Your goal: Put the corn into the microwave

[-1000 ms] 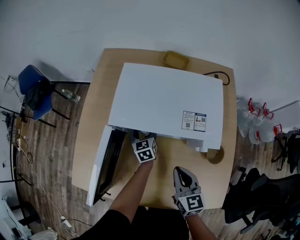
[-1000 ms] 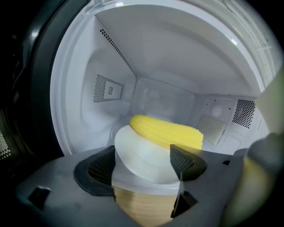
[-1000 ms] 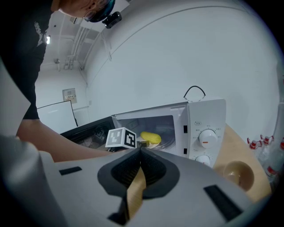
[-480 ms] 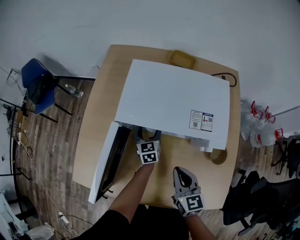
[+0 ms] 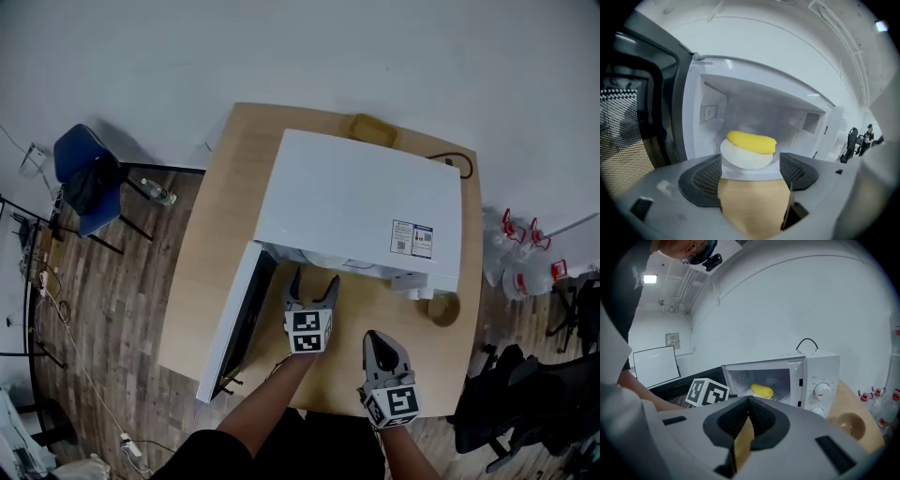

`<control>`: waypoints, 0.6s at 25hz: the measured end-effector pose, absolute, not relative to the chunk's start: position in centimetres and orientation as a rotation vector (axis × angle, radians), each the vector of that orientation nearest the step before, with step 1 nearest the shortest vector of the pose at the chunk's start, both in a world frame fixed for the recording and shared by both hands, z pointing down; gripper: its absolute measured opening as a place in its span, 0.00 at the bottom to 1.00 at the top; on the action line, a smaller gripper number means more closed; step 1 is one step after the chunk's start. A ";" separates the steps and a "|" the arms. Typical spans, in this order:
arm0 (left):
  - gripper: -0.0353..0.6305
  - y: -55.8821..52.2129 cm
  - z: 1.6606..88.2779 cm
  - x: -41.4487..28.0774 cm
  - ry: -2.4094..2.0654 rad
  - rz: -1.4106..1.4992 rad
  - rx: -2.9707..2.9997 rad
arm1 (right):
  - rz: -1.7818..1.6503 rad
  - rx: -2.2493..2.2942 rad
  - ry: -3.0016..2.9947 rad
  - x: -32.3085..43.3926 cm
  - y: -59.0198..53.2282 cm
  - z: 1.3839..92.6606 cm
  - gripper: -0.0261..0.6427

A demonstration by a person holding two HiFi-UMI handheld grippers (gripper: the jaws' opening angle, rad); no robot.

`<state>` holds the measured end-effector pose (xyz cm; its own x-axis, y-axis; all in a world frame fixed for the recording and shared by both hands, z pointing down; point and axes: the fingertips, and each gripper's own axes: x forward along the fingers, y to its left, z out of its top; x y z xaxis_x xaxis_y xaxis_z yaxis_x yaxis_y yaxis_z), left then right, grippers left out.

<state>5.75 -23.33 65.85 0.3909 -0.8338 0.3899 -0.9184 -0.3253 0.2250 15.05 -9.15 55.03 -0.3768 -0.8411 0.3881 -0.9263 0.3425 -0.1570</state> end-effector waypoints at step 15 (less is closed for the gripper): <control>0.58 -7.9 51.9 4.7 -1.120 0.171 2.546 | 0.414 1.775 -2.318 11.1 -0.4 49.5 0.13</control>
<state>4.69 -7.92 51.95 0.6798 -0.6901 0.2484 -0.7328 -0.6249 0.2694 11.12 -0.44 49.53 -0.2635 -0.9107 0.3182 -0.9645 0.2429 -0.1034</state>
